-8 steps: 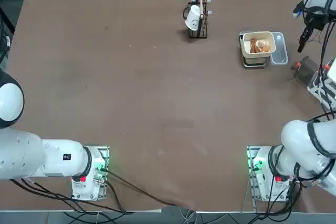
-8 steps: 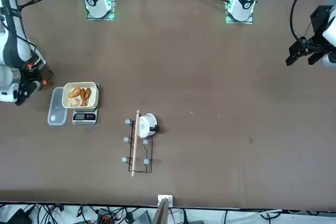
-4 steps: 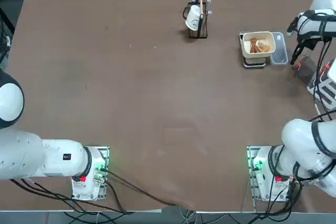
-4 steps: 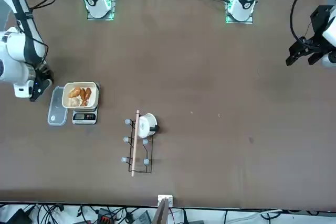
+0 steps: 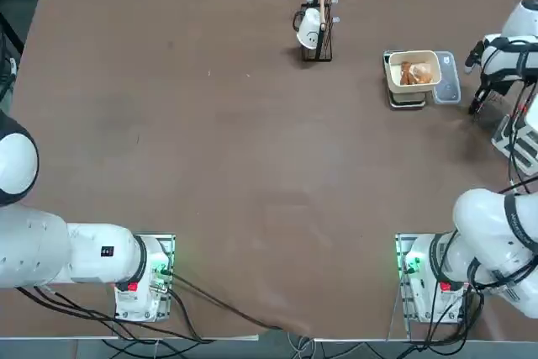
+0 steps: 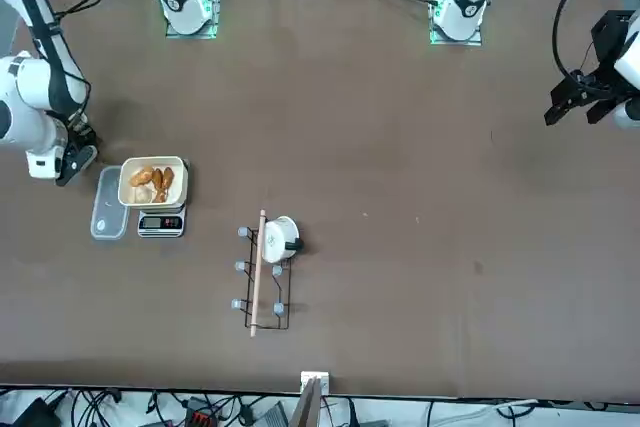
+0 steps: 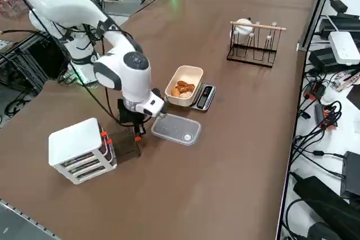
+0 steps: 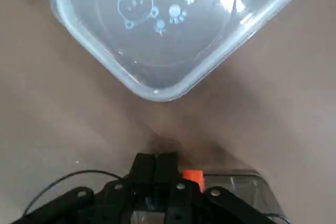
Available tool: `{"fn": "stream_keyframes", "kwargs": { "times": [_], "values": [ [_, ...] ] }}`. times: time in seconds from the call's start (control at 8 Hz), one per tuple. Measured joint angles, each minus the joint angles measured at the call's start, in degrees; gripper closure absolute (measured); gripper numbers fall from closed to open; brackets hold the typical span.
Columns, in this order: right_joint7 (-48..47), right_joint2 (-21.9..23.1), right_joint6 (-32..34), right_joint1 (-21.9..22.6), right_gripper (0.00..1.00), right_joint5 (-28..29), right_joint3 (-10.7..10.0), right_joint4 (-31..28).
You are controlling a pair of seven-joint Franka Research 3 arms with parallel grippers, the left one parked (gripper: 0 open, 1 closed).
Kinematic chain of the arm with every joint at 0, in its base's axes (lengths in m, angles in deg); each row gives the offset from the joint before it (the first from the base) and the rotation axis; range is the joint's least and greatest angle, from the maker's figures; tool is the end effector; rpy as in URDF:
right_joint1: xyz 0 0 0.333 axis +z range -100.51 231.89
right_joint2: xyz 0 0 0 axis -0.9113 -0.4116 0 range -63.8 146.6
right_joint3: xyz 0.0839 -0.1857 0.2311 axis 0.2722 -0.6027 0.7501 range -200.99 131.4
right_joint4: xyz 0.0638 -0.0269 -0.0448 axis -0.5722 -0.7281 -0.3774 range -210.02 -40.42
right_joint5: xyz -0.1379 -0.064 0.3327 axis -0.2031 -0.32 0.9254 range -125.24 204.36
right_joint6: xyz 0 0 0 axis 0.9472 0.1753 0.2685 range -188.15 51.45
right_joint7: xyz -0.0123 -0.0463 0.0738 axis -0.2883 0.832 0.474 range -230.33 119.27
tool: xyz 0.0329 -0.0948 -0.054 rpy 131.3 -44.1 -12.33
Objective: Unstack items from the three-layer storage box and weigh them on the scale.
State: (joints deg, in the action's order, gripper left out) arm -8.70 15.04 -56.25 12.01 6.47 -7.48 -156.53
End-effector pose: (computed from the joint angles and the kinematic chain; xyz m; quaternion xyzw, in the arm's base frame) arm 0.4682 -0.2413 0.2005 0.9181 0.3760 -0.1245 0.0116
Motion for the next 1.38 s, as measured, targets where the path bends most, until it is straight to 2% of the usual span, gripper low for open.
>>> {"fn": "stream_keyframes", "kwargs": {
  "times": [0.25, 0.75, 1.38],
  "values": [
    [0.01, 1.03, 2.21, -0.91, 0.98, -1.29, 0.01, 0.04],
    [0.04, 1.9, 4.25, -4.54, 0.98, -7.58, -0.56, -0.33],
    [-1.55, 1.3, 4.37, -4.72, 0.98, -9.83, -0.66, -0.43]
  ]
}}
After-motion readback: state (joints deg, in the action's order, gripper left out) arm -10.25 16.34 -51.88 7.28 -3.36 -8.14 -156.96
